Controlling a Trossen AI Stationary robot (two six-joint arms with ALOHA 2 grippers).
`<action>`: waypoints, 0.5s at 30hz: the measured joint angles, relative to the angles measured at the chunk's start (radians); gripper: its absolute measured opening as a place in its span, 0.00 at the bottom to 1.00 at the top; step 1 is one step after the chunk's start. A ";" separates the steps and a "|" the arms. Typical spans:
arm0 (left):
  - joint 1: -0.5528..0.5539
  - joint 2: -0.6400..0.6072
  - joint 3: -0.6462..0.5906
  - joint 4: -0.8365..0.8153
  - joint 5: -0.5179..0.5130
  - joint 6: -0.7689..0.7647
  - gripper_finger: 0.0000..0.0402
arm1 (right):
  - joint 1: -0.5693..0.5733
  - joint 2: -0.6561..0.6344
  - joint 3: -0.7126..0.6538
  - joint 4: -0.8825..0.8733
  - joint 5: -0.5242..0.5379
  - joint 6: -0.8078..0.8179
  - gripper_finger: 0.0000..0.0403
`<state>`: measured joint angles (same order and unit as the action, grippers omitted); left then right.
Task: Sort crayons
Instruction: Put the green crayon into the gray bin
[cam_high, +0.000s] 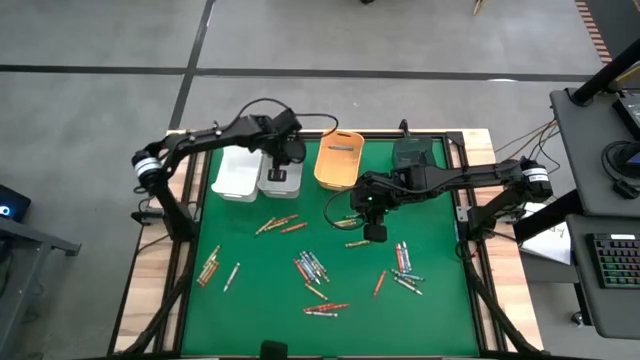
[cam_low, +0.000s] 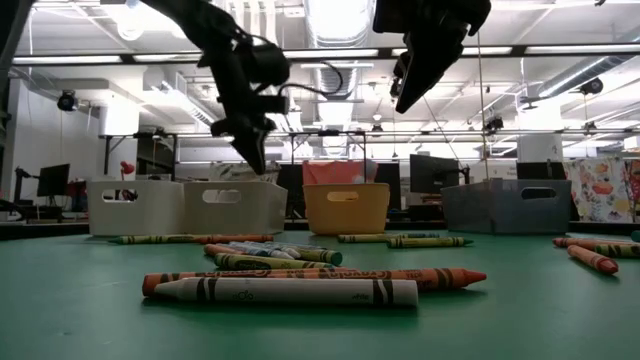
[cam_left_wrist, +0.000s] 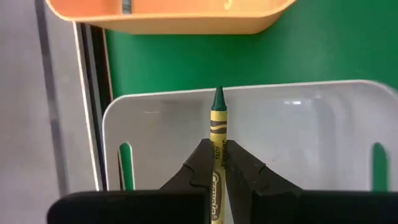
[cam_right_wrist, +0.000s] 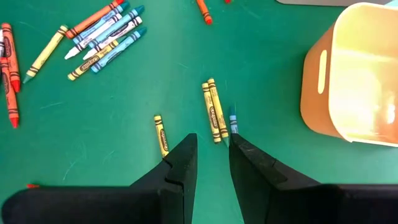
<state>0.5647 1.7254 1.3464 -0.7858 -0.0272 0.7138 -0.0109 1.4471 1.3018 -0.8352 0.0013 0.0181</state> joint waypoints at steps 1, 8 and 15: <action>0.012 0.009 0.000 -0.002 0.002 0.005 0.00 | 0.000 0.000 0.000 0.001 0.000 -0.002 0.20; 0.078 0.068 -0.006 0.014 0.063 0.008 0.00 | 0.000 0.000 0.000 0.006 0.000 -0.002 0.20; 0.107 0.125 0.000 0.044 0.066 0.011 0.00 | 0.000 0.000 0.000 0.010 0.000 -0.002 0.20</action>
<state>0.6713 1.8505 1.3464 -0.7418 0.0386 0.7253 -0.0113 1.4471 1.3016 -0.8255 0.0017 0.0160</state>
